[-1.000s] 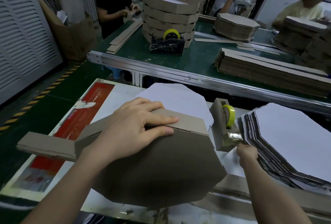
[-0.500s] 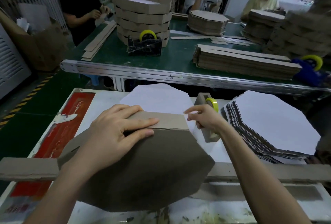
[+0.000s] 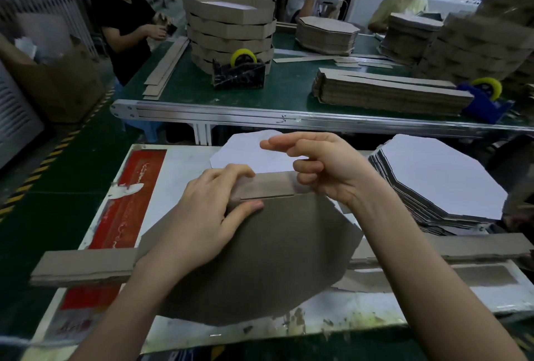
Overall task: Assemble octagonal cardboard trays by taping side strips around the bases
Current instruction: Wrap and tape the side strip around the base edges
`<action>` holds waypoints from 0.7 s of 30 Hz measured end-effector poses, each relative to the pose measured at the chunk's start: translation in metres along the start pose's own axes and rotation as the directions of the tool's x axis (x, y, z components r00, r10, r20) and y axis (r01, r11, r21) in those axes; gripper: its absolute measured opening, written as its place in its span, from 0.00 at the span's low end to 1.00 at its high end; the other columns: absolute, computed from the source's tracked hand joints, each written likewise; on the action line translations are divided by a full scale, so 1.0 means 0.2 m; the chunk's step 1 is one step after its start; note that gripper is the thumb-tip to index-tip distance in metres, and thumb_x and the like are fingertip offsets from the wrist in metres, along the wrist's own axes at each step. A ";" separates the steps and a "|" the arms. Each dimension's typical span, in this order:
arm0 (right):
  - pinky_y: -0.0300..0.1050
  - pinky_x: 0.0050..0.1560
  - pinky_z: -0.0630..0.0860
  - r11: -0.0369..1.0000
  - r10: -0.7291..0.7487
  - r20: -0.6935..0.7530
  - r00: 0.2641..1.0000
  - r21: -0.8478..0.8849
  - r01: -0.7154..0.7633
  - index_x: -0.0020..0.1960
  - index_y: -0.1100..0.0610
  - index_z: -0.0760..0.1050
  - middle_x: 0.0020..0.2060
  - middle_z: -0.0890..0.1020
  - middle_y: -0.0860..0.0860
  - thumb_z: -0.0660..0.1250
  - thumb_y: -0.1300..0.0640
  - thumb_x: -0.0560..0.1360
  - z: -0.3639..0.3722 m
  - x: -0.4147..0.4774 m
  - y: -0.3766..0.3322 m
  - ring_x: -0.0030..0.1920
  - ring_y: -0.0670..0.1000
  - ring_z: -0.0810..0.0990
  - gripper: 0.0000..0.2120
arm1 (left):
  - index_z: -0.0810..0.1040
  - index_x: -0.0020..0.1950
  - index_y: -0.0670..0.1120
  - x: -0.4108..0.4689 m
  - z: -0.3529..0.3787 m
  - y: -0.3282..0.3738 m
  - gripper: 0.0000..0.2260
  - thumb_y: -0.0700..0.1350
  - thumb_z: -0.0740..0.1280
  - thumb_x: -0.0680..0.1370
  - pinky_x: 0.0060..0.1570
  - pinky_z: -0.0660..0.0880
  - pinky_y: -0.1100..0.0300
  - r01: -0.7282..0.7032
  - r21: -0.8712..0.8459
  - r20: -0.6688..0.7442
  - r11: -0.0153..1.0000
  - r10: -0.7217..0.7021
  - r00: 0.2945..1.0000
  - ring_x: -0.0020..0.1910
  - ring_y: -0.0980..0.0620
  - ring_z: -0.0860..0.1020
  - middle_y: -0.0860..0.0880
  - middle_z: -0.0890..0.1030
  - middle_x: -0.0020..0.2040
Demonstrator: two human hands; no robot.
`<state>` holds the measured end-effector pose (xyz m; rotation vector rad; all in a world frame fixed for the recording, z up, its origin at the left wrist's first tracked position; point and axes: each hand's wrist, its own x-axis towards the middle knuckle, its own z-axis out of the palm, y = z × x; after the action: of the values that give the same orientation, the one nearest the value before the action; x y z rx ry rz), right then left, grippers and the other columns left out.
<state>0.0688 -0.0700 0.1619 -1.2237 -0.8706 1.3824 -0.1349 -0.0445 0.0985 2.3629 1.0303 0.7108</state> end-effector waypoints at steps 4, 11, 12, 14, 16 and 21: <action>0.31 0.20 0.61 0.994 -0.009 -0.019 1.000 0.112 0.011 0.53 0.68 0.79 0.57 0.83 0.61 0.53 0.74 0.76 0.06 -0.12 0.03 0.18 0.40 0.60 0.17 | 0.56 0.58 0.64 -0.02 0.00 -0.03 0.19 0.65 0.61 0.72 0.61 0.72 0.51 0.017 -0.097 0.034 0.995 -0.013 0.999 0.62 0.52 0.71 0.56 0.73 0.63; 0.28 0.18 0.59 0.944 0.088 -0.005 0.996 0.318 -0.082 0.58 0.66 0.77 0.57 0.83 0.60 0.51 0.72 0.79 0.11 -0.30 0.15 0.16 0.40 0.60 0.18 | 0.55 0.64 0.59 -0.02 0.00 -0.04 0.22 0.55 0.66 0.77 0.64 0.68 0.50 -0.068 -0.049 0.000 0.997 0.068 0.998 0.64 0.49 0.71 0.60 0.68 0.61; 0.28 0.18 0.59 0.934 0.103 -0.015 0.995 0.346 -0.091 0.58 0.67 0.77 0.58 0.83 0.60 0.51 0.72 0.79 0.12 -0.32 0.17 0.16 0.40 0.60 0.18 | 0.56 0.64 0.58 -0.02 0.00 -0.04 0.22 0.54 0.66 0.77 0.63 0.68 0.50 -0.094 -0.043 -0.005 0.995 0.094 0.996 0.63 0.50 0.71 0.61 0.66 0.59; 0.28 0.18 0.60 0.912 0.123 -0.027 0.992 0.397 -0.102 0.59 0.67 0.76 0.58 0.82 0.60 0.51 0.72 0.79 0.12 -0.35 0.20 0.16 0.40 0.61 0.18 | 0.57 0.64 0.60 -0.02 -0.01 -0.04 0.22 0.51 0.66 0.78 0.62 0.68 0.49 -0.135 -0.042 -0.009 0.990 0.135 0.991 0.63 0.50 0.70 0.60 0.66 0.57; 0.28 0.18 0.60 0.894 0.128 -0.041 0.991 0.437 -0.098 0.60 0.67 0.76 0.59 0.82 0.60 0.51 0.71 0.79 0.12 -0.36 0.23 0.16 0.41 0.61 0.18 | 0.58 0.64 0.62 -0.01 -0.01 -0.03 0.21 0.50 0.66 0.79 0.59 0.67 0.50 -0.160 -0.019 -0.005 0.987 0.160 0.987 0.62 0.51 0.69 0.61 0.67 0.56; 0.28 0.18 0.60 0.877 0.126 -0.051 0.991 0.472 -0.087 0.59 0.66 0.77 0.57 0.84 0.59 0.56 0.69 0.75 0.12 -0.39 0.26 0.16 0.41 0.61 0.16 | 0.65 0.70 0.64 0.00 -0.02 -0.03 0.19 0.51 0.61 0.80 0.61 0.63 0.54 -0.178 0.093 0.046 0.980 0.175 0.984 0.64 0.53 0.66 0.58 0.72 0.66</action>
<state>0.0274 -0.1522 0.1346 -0.9496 -0.3768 1.5103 -0.1407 -0.0407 0.0971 2.5657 0.8641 0.6900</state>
